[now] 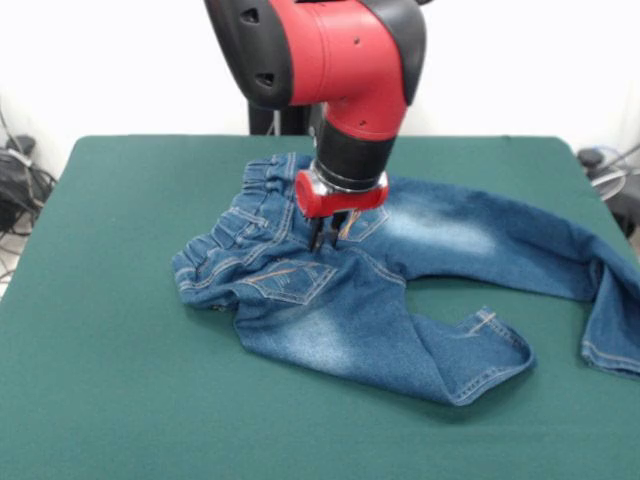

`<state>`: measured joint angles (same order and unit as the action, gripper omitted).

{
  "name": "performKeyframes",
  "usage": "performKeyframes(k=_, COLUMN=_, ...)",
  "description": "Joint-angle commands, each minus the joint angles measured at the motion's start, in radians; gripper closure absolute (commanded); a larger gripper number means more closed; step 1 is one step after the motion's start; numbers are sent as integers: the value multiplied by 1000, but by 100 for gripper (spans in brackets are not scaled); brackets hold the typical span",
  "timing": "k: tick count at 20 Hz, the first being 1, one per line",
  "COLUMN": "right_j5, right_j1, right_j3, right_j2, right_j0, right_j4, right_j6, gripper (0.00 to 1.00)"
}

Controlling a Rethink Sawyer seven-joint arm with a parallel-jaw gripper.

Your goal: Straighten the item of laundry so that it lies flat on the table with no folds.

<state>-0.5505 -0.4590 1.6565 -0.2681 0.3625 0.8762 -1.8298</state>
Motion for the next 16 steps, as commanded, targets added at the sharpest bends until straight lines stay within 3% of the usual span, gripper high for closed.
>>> performKeyframes(k=1, right_j5=143, right_j1=256, right_j3=-90, right_j2=-40, right_j0=-82, right_j4=-4, right_j6=-124, gripper=100)
performKeyframes(k=16, right_j5=96, right_j1=248, right_j3=-71, right_j2=-78, right_j0=-142, right_j4=-127, right_j6=-101, gripper=100)
